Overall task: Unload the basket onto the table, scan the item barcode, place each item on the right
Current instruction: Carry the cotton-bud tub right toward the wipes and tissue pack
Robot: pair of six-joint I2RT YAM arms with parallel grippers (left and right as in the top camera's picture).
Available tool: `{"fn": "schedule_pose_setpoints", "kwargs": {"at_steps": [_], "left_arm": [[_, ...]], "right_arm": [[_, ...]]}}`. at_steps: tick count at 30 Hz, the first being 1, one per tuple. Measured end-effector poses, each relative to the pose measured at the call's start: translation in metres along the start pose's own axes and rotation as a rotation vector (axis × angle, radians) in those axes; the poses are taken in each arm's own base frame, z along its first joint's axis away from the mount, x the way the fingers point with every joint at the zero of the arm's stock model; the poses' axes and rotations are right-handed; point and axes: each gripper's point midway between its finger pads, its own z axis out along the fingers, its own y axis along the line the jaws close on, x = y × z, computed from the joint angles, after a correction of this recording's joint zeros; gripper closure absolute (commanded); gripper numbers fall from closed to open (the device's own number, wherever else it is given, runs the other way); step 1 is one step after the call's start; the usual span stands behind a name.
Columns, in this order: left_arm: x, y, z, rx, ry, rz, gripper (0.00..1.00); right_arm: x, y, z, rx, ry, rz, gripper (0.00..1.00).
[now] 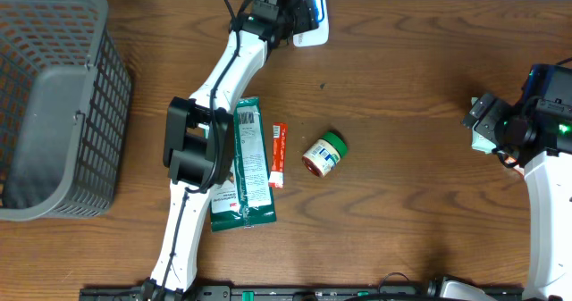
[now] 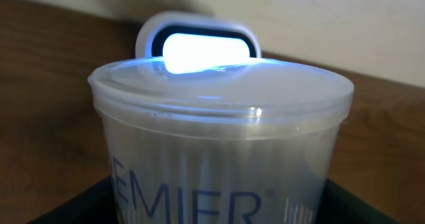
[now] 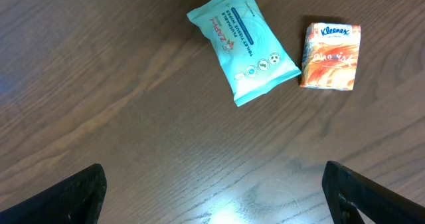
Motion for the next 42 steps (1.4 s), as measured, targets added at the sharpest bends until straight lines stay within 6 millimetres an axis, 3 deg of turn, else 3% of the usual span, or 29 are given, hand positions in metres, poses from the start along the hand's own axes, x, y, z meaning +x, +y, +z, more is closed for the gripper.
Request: {"fn": "schedule_pose_setpoints", "kwargs": {"at_steps": [3, 6, 12, 15, 19, 27, 32, 36, 42], "left_arm": [[0.011, -0.007, -0.006, -0.017, 0.04, 0.01, 0.37], [0.028, -0.03, -0.026, -0.02, 0.109, 0.032, 0.37], [0.082, -0.119, -0.085, 0.081, 0.273, 0.119, 0.36], [0.118, -0.159, -0.094, 0.155, 0.35, 0.163, 0.36], [0.163, -0.188, -0.091, 0.213, 0.436, 0.205, 0.36], [0.213, -0.223, -0.096, 0.265, 0.508, 0.269, 0.37], [0.224, -0.234, -0.099, 0.284, 0.513, 0.29, 0.37], [0.227, -0.236, -0.095, 0.295, 0.504, 0.295, 0.37], [0.231, -0.238, -0.084, 0.314, 0.479, 0.287, 0.37]], "right_arm": [[0.0, 0.0, 0.0, 0.0, 0.0, 0.0, 0.01], [0.0, 0.0, 0.0, 0.0, 0.0, 0.0, 0.01], [0.001, 0.0, 0.0, 0.001, 0.002, -0.002, 0.01], [0.005, -0.002, 0.0, 0.008, 0.02, -0.01, 0.01], [0.015, -0.006, -0.001, 0.022, 0.061, -0.053, 0.01], [0.036, -0.015, -0.008, 0.045, 0.159, -0.223, 0.01], [0.022, -0.01, -0.021, 0.028, 0.124, -0.247, 0.01], [0.017, -0.008, -0.047, 0.022, 0.137, -0.175, 0.01], [-0.005, 0.013, -0.082, -0.08, 0.074, -0.044, 0.01]]}}
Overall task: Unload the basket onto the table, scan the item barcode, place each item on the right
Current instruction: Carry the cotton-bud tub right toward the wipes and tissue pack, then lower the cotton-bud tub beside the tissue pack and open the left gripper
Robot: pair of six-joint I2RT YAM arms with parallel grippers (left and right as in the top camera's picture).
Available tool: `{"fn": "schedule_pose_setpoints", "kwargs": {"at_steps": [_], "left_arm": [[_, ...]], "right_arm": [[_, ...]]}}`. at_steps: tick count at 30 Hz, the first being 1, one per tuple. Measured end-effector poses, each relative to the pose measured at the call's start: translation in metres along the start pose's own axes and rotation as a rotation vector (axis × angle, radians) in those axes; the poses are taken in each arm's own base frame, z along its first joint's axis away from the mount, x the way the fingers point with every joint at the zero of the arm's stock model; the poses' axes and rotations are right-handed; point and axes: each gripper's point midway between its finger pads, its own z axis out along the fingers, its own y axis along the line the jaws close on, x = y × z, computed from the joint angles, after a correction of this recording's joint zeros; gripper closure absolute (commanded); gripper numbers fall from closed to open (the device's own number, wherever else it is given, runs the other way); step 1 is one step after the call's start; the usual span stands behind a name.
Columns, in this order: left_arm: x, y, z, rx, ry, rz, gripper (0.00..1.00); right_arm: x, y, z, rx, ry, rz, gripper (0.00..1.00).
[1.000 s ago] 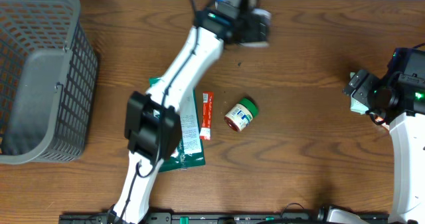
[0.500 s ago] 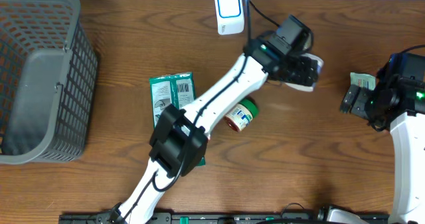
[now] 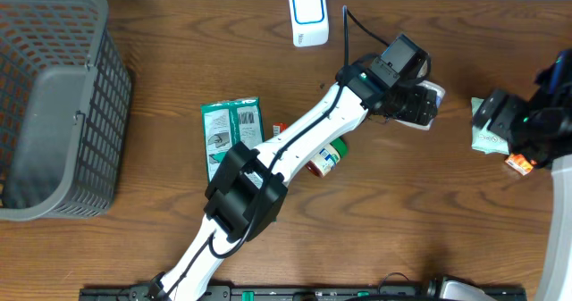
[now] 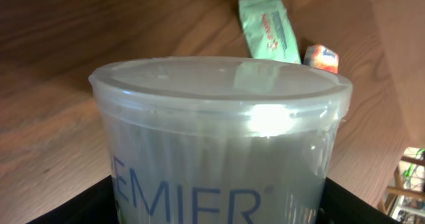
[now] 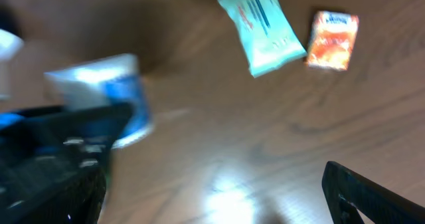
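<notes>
My left gripper (image 3: 404,85) is shut on a clear plastic tub (image 3: 424,104) with blue lettering, which it holds right of the table's middle. That tub (image 4: 219,131) fills the left wrist view. The white scanner (image 3: 308,15) with its blue window stands at the back edge, well to the left of the tub. At the right edge my right gripper (image 3: 500,115) is open with nothing between its fingers. The tub (image 5: 99,98) shows blurred at the left of the right wrist view.
A teal wipes pack (image 3: 485,137) and an orange Kleenex pack (image 3: 514,163) lie under the right arm. A green packet (image 3: 229,137) and a green-lidded jar (image 3: 327,156) lie mid-table, partly under the left arm. A grey basket (image 3: 54,104) stands far left.
The left gripper held the tub right in front of the lit scanner at the back; now it holds it away to the right, near the right gripper. The right arm has shifted slightly.
</notes>
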Motion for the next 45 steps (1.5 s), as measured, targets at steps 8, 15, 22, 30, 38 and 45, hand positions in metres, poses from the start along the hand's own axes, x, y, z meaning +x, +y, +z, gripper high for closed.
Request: {"fn": "schedule_pose_setpoints", "kwargs": {"at_steps": [8, 15, 22, 30, 38, 45], "left_arm": [[0.005, -0.053, 0.033, 0.137, -0.052, 0.071, 0.36], [0.061, -0.101, 0.081, 0.199, -0.003, 0.228, 0.36], [0.074, -0.119, 0.101, 0.153, -0.073, 0.358, 0.36], [0.078, -0.101, 0.133, 0.106, -0.118, 0.389, 0.36], [0.075, -0.096, 0.147, 0.11, -0.162, 0.399, 0.12], [0.068, -0.102, 0.146, 0.126, -0.195, 0.409, 0.07]], "right_arm": [[-0.016, 0.007, -0.03, -0.038, -0.071, 0.04, 0.01], [-0.013, -0.018, -0.03, 0.007, -0.043, 0.126, 0.01], [-0.011, -0.031, -0.031, 0.019, -0.028, 0.176, 0.01], [-0.011, -0.03, -0.031, 0.015, -0.026, 0.176, 0.01], [-0.01, -0.031, -0.031, 0.015, -0.025, 0.175, 0.01], [-0.01, -0.031, -0.031, 0.015, -0.024, 0.172, 0.01]]}}
